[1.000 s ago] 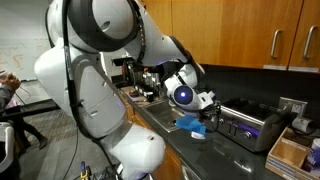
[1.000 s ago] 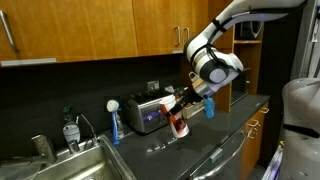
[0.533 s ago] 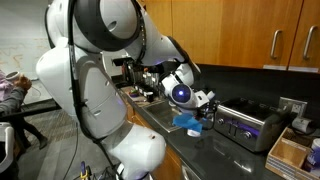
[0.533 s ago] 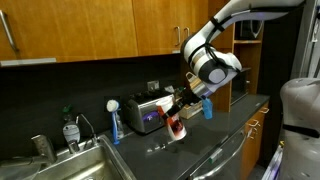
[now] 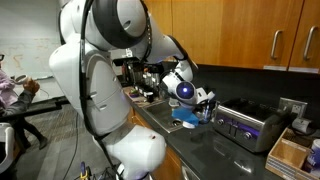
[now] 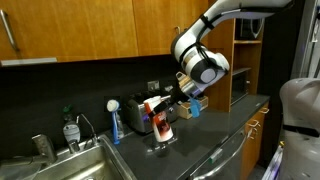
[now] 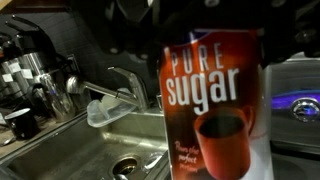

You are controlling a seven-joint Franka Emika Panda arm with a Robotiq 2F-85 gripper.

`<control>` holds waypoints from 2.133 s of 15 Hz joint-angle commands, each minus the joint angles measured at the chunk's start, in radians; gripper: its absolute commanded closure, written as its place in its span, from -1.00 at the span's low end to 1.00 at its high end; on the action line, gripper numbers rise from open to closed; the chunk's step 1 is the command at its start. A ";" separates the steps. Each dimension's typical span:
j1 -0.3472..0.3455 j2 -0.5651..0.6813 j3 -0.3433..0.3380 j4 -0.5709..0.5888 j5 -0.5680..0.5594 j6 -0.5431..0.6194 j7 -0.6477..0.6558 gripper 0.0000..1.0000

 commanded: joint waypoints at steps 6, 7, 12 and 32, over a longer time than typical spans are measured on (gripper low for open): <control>-0.005 0.135 -0.051 0.123 -0.059 -0.087 0.124 -0.13; -0.014 0.154 -0.061 0.140 -0.043 -0.104 0.109 -0.13; -0.058 0.256 -0.106 0.226 0.024 -0.182 0.044 -0.13; -0.174 0.369 -0.209 0.208 0.015 -0.252 -0.092 -0.13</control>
